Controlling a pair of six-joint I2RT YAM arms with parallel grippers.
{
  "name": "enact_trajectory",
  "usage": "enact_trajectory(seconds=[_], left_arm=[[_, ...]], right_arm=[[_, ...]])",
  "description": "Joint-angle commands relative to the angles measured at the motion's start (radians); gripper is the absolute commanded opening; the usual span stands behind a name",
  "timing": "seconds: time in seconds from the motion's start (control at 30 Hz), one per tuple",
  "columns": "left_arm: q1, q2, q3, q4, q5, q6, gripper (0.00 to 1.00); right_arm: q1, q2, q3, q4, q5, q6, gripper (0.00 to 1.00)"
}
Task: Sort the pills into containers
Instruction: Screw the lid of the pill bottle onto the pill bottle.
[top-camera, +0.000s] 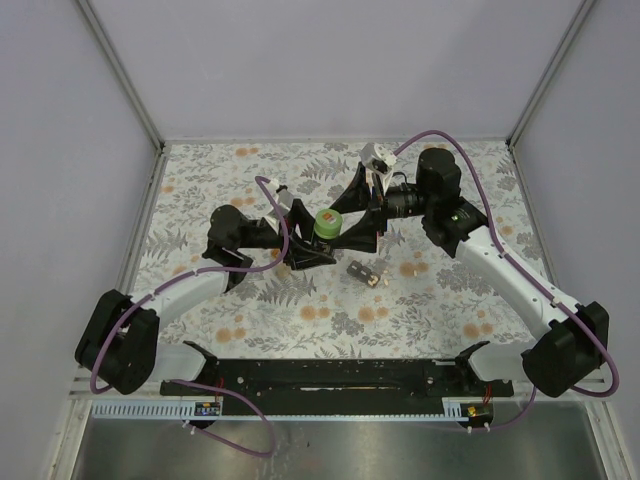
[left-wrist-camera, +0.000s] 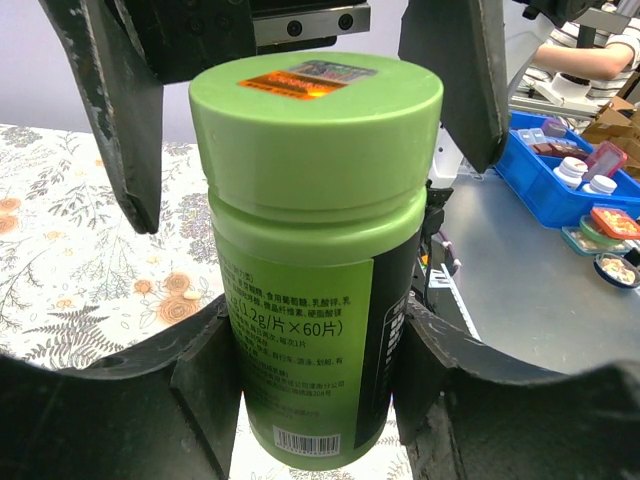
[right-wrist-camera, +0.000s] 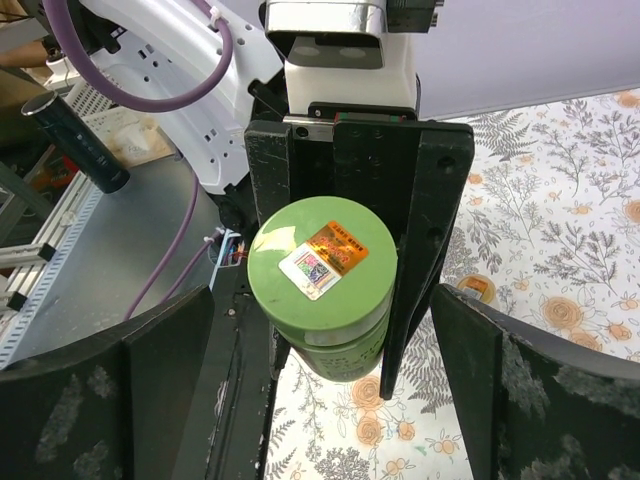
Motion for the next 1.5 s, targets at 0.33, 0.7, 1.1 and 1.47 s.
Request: enact_trajectory(seconds=[0.33,0.7,1.1,1.47], left_arm=[[-0.022,0.008,-0.004,0.090,0.045,-0.011,0.00],[-0.034,0.020,-0.004,0.105,0.059,-0.025,0.00],[-0.034,0.020,-0.007,0.125,0.053,-0.039,0.00],[-0.036,0.022,-0.009,0.147,0.048,-0.057,0.00]], right_arm=[[-0.004,0.028,0.044,0.094,-0.008,0.046,0.99],[-0.004,0.037,0.035,0.176,-0.054,0.112,1.00],[-0.005,0.050,0.011,0.258,-0.072,0.160,0.95],[0.005,0.057,-0.006,0.256,-0.068,0.152,0.95]])
